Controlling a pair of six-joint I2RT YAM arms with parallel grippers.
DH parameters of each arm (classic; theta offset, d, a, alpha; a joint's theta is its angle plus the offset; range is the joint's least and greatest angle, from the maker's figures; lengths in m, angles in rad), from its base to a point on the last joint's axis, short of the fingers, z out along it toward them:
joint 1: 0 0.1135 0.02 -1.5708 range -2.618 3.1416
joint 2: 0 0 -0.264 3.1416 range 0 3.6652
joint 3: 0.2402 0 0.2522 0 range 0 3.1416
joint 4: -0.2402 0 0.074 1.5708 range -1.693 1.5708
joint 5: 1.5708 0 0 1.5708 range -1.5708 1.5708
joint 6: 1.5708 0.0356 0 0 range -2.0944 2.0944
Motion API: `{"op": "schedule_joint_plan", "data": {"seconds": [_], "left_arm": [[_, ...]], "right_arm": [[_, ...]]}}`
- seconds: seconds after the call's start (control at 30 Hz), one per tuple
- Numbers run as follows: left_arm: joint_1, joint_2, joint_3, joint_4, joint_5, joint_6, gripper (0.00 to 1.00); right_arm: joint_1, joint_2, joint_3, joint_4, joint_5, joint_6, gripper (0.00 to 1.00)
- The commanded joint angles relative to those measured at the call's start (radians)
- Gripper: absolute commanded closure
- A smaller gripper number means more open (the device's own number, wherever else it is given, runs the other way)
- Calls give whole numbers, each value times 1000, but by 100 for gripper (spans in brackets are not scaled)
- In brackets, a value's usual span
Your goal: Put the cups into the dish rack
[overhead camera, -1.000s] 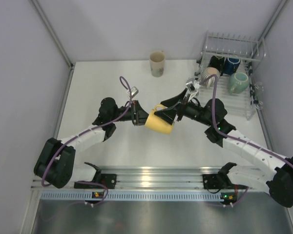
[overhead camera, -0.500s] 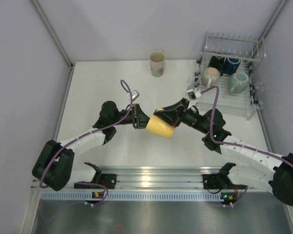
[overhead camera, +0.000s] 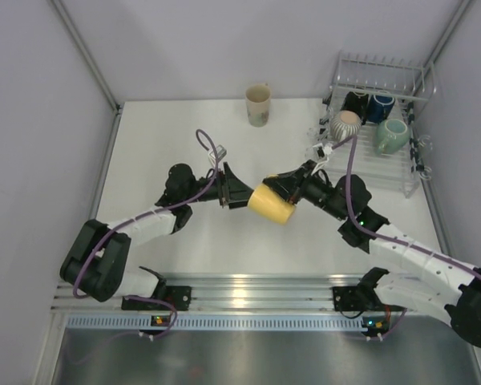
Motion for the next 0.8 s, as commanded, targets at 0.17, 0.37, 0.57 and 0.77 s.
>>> {"op": "schedule_joint_plan", "data": {"seconds": [0.17,0.37,0.57,0.77], "left_arm": [[106,-62,73,-339,-99,272,2],[132,-188,205,-891,-441,552,2],[134,-310,203,-996,-590,612,2],[132,-389,188,-1042,-613,634,2]], "right_arm": [[-167,-103,193,-419,68,-7,100],[-391,-23,390,-884,181,109,100],[-548,141,568,-1050,223,215,100],[-638,306,764,-1165,256,375,100]]}}
